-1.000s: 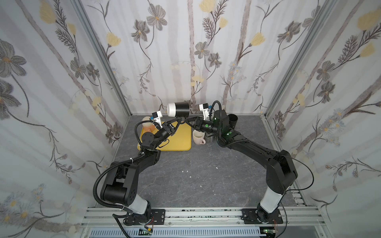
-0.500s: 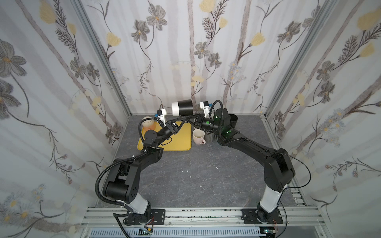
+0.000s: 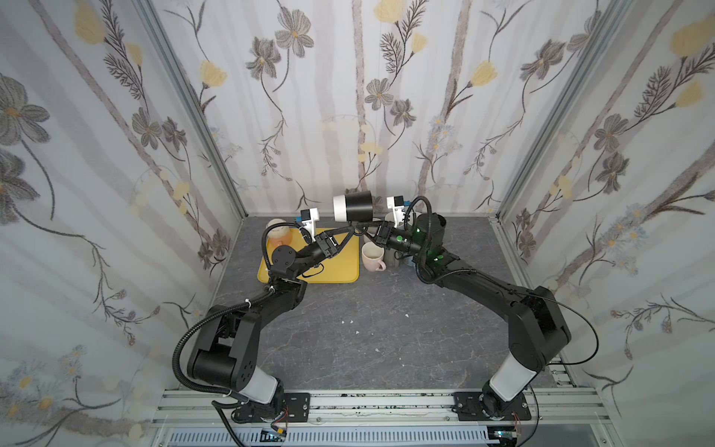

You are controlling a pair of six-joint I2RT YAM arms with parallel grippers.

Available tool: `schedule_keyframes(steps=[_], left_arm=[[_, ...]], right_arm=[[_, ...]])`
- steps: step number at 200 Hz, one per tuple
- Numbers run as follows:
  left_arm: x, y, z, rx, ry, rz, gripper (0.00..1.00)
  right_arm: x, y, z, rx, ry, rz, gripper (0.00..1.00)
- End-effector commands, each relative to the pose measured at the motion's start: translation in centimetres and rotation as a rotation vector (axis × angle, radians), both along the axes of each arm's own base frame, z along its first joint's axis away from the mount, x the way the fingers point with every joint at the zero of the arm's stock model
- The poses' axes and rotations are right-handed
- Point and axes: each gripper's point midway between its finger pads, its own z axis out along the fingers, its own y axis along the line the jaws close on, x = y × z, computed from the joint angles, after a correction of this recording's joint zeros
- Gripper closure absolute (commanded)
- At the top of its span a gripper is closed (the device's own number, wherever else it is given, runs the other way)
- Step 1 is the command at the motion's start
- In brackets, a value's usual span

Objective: Turn the mug right side up
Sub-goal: 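Grasp the black mug's handle with the right gripper while the left holds it aloft, then carry the black mug beside the mug cluster with the right while the left withdraws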

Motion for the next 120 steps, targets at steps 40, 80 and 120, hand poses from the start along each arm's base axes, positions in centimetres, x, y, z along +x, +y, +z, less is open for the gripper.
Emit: schedule_keyframes(steps=[40, 80, 120], left_arm=[[-0.2, 0.2, -0.4, 0.155, -0.034, 0.065, 0.6], [0.3, 0.3, -1.3, 0.239, -0.021, 0.103, 0.6], [1.7, -0.8, -3.2, 0.381, 0.016, 0.149, 0.6]], right_arm=[[-1.3, -1.9, 5.3, 0.133, -0.202, -0.045, 1.0], [-0.5, -4.9, 4.4, 0.034, -0.187, -0.149, 1.0], [-0.1, -9.7, 2.5, -0.094, -0.17, -0.281, 1.0]])
